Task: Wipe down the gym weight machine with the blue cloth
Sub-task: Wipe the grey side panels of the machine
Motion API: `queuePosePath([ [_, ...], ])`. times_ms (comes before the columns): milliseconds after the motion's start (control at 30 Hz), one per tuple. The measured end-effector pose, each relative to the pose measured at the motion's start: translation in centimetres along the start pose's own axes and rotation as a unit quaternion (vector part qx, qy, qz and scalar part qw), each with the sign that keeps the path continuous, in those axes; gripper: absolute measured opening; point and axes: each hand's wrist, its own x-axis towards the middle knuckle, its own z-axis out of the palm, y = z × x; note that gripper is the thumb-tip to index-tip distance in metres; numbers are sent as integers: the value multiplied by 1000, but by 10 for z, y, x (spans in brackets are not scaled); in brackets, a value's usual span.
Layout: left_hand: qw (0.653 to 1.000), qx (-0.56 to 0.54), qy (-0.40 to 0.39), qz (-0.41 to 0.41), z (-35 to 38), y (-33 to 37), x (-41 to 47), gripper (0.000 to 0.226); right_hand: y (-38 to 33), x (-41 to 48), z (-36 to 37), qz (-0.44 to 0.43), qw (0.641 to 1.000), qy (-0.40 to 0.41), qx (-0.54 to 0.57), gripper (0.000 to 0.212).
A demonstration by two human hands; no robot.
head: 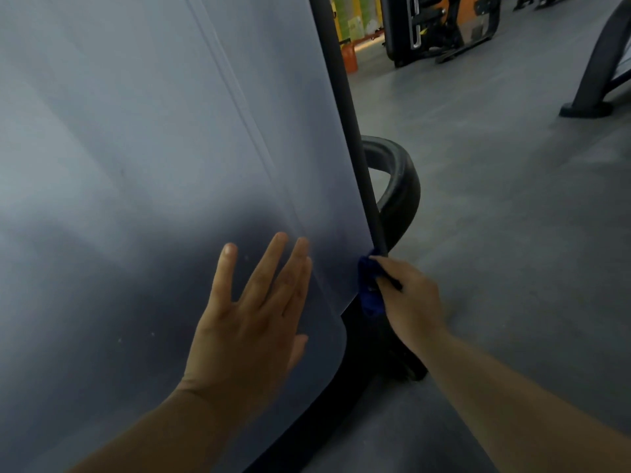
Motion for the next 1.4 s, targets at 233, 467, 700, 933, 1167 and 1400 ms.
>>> queuePosePath([
  [233,1000,0,13,16,4,3,-1,91,-66,35,6,-155,984,84,9,35],
  [467,999,0,46,29,10,1,-4,82,17,-42,21,-59,994,-22,-88,40],
  [700,998,-29,60,12,5,-2,-15,79,-55,-8,17,-193,978,63,-35,30],
  [933,999,1,45,8,0,-25,-55,83,-9,-59,21,-97,986,-67,-119,32],
  [1167,999,33,39,7,0,-41,-102,81,-73,-48,29,-273,957,19,-97,30],
  [1400,998,36,50,-6,-1,-56,-133,77,-21,-89,46,-301,925,-95,-210,30],
])
